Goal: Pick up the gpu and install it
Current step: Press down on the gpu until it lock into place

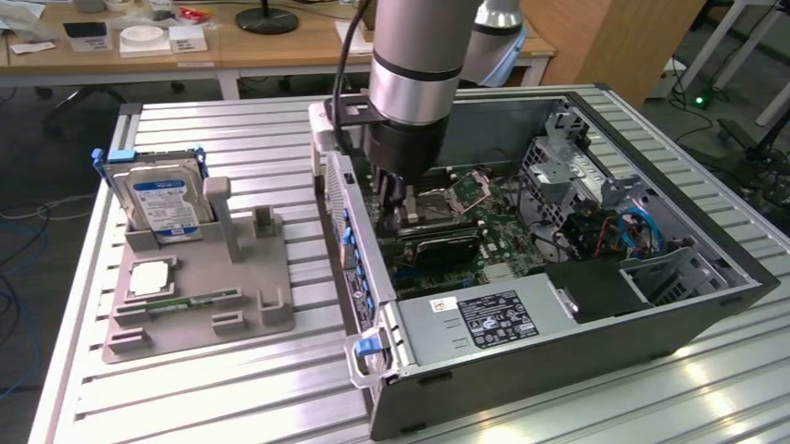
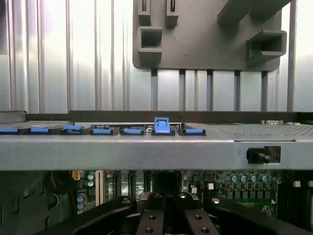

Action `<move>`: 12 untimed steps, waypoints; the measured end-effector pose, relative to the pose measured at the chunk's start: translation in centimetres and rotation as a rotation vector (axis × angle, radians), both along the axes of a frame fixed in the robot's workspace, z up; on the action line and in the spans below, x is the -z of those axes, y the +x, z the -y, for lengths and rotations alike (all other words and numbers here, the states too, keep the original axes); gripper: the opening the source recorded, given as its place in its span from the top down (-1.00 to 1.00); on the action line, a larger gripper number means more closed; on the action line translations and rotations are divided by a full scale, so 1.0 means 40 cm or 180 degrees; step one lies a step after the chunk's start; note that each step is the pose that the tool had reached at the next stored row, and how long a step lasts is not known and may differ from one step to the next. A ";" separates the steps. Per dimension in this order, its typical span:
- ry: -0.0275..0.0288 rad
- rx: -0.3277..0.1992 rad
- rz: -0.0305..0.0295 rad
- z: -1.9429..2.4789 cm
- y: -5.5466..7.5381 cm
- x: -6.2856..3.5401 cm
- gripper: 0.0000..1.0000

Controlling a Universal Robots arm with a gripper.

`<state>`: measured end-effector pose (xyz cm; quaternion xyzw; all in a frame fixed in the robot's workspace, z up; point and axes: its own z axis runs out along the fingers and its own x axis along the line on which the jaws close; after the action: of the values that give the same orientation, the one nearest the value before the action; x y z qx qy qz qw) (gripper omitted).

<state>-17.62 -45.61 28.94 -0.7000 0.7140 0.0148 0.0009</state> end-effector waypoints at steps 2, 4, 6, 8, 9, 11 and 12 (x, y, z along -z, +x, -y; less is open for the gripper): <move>-0.0002 0.0000 0.0001 -0.002 -0.008 0.000 0.80; -0.0004 0.0000 0.0001 -0.002 -0.012 0.000 0.80; -0.0004 0.0000 0.0002 -0.002 -0.014 0.002 0.80; -0.0005 0.0000 0.0002 -0.002 -0.018 0.005 0.80; -0.0005 0.0000 0.0002 -0.002 -0.021 0.006 0.80; -0.0005 0.0000 0.0001 -0.001 -0.023 0.009 0.80; -0.0005 -0.0001 0.0001 -0.001 -0.024 0.011 0.80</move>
<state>-18.57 -45.58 28.50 -0.7001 0.7140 0.0140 0.0005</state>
